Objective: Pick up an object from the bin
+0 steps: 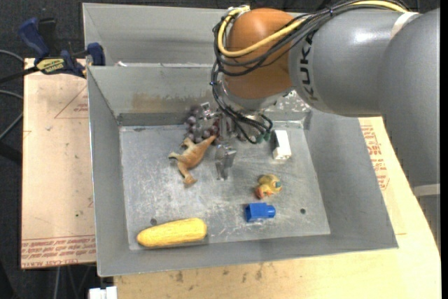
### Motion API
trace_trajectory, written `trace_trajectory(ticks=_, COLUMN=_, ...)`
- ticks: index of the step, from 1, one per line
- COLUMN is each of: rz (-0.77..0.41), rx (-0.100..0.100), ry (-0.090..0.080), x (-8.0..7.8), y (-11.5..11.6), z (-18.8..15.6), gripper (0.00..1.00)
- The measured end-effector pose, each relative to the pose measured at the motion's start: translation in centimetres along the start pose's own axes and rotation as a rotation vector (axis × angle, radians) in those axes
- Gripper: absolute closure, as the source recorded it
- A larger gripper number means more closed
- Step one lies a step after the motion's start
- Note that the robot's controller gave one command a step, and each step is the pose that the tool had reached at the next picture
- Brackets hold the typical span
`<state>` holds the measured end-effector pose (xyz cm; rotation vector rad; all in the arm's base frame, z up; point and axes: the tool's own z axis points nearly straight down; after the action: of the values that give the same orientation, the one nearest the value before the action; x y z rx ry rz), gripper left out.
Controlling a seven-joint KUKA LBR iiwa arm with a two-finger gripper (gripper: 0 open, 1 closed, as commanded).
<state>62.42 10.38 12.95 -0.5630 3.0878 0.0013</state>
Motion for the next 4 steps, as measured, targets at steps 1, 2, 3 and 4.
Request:
trace_trajectory(ticks=1, rz=-0.091, rx=0.000, ry=-0.007, x=-0.2, y=-0.8, z=3.4, gripper=0.00)
trace_trajectory(ticks=2, rz=-0.192, rx=-0.002, ry=-0.001, x=-1.1, y=-0.6, z=5.5, gripper=1.00)
trace_trajectory(ticks=3, rz=-0.192, rx=-0.002, ry=-0.002, x=-1.1, y=-0.6, z=5.5, gripper=1.00)
trace_trajectory(ticks=4, rz=-0.193, rx=-0.002, ry=0.000, x=-0.9, y=-0.5, z=5.0, gripper=1.00)
